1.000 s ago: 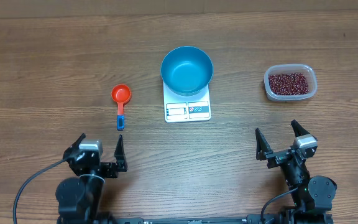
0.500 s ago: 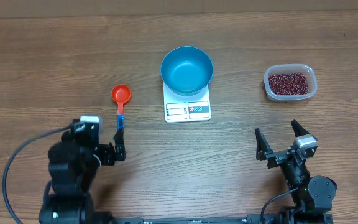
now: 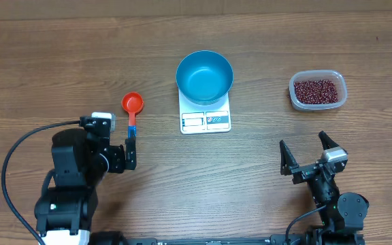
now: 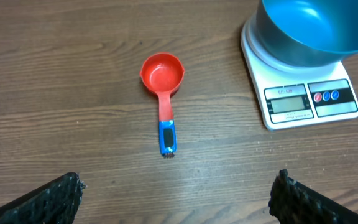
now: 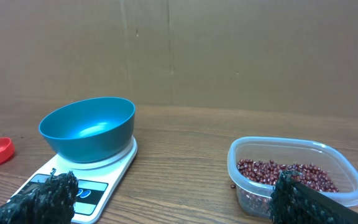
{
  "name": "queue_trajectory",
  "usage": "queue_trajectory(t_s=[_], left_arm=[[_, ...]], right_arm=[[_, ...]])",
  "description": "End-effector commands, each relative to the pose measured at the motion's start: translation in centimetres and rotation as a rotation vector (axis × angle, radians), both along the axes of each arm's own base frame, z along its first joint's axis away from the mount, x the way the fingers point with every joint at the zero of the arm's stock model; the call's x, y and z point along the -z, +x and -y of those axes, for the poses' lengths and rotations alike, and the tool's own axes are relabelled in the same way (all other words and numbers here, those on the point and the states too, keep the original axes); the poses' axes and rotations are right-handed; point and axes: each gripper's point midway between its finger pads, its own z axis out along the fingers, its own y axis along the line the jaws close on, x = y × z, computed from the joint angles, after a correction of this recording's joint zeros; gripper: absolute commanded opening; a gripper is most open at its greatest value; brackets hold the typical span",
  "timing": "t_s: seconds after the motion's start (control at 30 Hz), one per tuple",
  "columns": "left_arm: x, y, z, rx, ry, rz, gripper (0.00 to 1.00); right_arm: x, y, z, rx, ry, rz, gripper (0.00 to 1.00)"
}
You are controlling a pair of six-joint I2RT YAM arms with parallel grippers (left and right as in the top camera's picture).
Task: Scoop item into bowl and weigh 150g on scale
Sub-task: 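Raise the left arm and move the left gripper toward the red scoop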
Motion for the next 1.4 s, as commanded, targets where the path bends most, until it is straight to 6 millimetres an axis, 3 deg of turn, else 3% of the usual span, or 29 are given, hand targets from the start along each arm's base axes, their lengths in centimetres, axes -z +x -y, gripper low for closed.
queue_trajectory(t_s=[0.0,0.37,0.67,1.1,1.37], left_arm=[[-1.8,0.7,0.3,0.028,0.010,0.027,1.00],[-2.7,1.7,0.3,0.042,0.021,-0.065,1.00],[-1.7,2.7,-1.0,0.021,0.031,-0.166,1.00],[-1.1,2.5,-1.2,0.025,0.037,-0.193,0.99],[-1.9,2.5,-1.2,0.025,0.038,-0.196,1.00]], right_arm=[[0.1,0.0,-0.2,-0.010,-0.015,0.010,1.00],[0.1,0.0,-0.2,-0.010,-0.015,0.010,1.00],[0.1,0.0,-0.2,-0.010,-0.015,0.010,1.00],[0.1,0.0,-0.2,-0.010,-0.015,0.010,1.00],[0.1,0.0,-0.2,-0.010,-0.015,0.010,1.00]])
